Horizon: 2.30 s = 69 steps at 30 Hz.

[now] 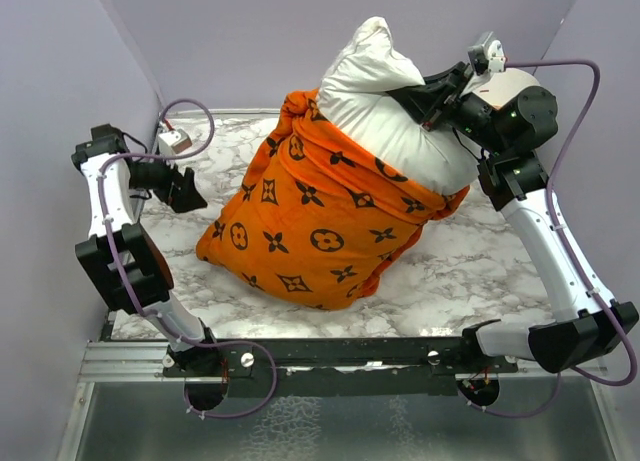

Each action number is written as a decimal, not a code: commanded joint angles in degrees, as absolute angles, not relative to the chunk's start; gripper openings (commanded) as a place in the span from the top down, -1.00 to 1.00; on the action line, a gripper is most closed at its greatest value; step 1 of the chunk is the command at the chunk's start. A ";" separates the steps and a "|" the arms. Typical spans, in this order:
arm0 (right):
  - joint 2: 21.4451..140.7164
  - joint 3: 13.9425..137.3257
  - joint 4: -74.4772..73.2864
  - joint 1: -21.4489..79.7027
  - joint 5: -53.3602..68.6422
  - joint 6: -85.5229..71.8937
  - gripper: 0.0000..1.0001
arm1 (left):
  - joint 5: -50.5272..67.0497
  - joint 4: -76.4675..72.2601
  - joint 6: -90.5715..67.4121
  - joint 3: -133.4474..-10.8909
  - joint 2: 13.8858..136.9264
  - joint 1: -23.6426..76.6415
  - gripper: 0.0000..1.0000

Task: Remove the pillowcase from the pillow
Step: Remove the pillow from the pillowcase.

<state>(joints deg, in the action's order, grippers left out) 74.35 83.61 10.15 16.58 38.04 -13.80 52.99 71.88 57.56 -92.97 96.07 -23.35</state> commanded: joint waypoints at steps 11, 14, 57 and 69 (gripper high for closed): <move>71.72 83.85 18.32 15.30 38.30 -12.55 0.99 | 50.58 81.25 91.45 -73.45 96.81 -24.74 -0.98; 71.64 83.46 18.84 15.11 38.78 -13.00 0.99 | 50.25 81.19 93.14 -73.81 101.14 -24.79 -0.98; 75.31 98.11 18.43 -6.88 -1.45 -23.12 0.99 | 15.48 48.35 83.28 -66.72 93.93 -35.45 1.00; 75.06 98.48 18.78 -8.70 -1.65 -26.92 0.99 | 7.12 35.86 90.40 -62.47 95.54 -44.68 1.00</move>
<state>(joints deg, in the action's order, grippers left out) 82.72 92.90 -8.38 0.78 22.00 -26.98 35.86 49.34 84.71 -63.86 93.56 -35.57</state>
